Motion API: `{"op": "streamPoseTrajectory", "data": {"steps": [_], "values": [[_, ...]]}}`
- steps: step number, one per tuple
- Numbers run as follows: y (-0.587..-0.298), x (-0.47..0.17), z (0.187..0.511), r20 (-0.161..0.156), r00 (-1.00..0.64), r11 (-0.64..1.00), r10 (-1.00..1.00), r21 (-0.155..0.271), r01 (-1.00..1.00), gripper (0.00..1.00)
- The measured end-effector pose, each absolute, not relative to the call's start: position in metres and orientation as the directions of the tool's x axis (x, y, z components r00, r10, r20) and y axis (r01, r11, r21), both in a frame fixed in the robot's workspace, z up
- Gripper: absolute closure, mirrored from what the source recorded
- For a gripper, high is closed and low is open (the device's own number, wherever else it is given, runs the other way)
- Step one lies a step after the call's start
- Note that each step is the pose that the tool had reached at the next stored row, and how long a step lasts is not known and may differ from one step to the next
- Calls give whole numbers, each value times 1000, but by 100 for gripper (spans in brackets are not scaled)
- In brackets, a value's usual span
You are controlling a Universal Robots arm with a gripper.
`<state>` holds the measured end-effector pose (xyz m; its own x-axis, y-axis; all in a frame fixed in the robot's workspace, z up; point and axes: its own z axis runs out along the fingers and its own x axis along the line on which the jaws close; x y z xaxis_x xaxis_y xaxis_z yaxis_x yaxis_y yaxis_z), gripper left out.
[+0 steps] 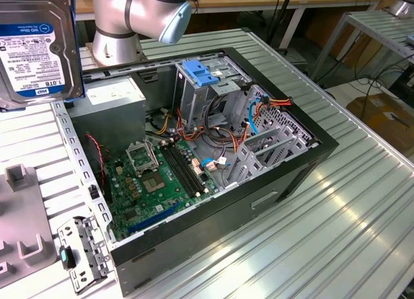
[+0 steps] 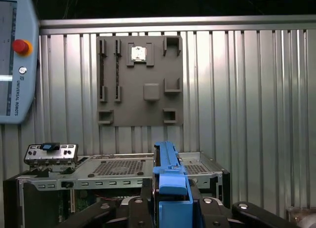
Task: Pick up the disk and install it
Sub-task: 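Pick up the disk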
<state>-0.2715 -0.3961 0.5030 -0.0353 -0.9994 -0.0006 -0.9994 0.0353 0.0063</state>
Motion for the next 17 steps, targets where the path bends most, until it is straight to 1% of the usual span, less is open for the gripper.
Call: {"op": "streamPoseTrajectory", "data": {"steps": [17], "values": [[-419, -252, 502, -1, -35, 35, -999, 6, -999, 63]]}}
